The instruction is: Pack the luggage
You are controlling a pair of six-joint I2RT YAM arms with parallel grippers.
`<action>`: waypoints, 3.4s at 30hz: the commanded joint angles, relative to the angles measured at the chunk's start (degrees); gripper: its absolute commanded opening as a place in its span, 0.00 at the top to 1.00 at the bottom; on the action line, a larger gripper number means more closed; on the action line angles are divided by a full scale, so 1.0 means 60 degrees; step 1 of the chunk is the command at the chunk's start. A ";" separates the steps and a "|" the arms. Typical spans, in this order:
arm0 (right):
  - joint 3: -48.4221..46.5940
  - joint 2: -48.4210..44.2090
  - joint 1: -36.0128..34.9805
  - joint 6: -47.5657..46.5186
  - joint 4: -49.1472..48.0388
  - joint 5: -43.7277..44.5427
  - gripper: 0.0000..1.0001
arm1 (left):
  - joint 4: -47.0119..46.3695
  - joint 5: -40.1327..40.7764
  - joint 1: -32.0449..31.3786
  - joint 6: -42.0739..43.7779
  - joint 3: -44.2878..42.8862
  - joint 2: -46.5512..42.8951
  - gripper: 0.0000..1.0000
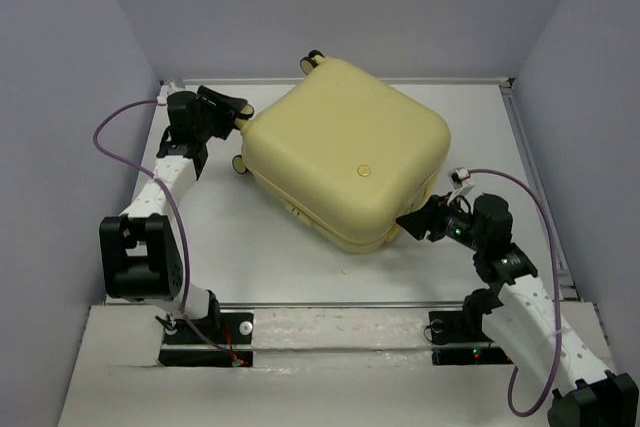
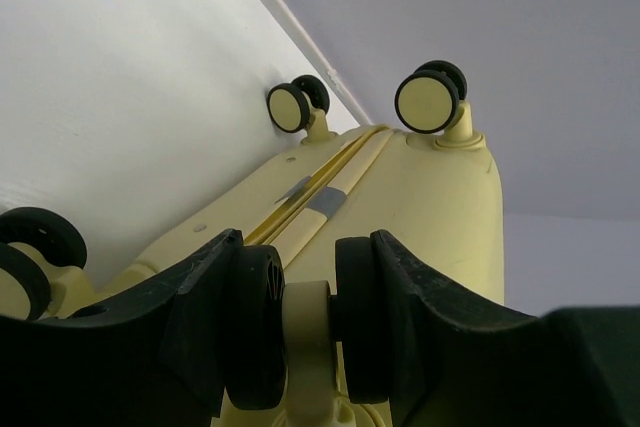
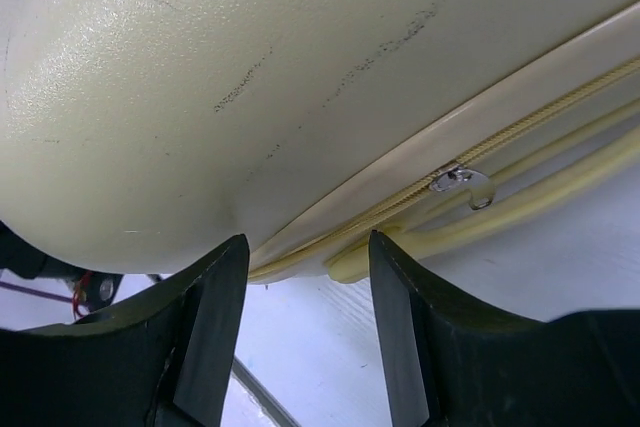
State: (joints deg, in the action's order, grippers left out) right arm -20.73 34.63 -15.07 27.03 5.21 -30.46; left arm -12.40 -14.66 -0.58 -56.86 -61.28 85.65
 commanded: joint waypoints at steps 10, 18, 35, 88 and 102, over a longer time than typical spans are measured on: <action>-0.0471 -0.0939 -0.0008 0.0491 0.1359 0.3421 0.70 | -0.0351 0.0522 -0.0123 0.1522 0.0282 -0.1177 0.01; -0.0060 0.0555 -0.0008 -0.0447 -0.1395 0.3495 0.75 | 0.0762 0.1754 -0.0109 0.2562 0.0061 -0.3373 0.01; 0.1740 0.1231 0.0183 0.0122 -0.4427 0.2835 0.65 | 0.1219 0.1135 -0.4046 0.1040 0.7575 -0.9703 0.45; 0.1335 0.2018 -0.1019 -0.0529 -0.5190 0.2076 0.91 | -0.1741 0.3248 -0.6964 0.1522 0.8543 -0.7551 0.51; -0.0089 0.5697 -0.0828 -0.1911 -0.8061 0.0227 0.55 | -0.0657 0.3805 -0.6964 0.2357 0.7942 -0.8591 0.51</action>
State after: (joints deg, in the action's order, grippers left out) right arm -19.00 68.25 -20.58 18.72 -35.48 -26.87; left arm -16.86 5.41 -42.04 -46.11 -10.81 35.55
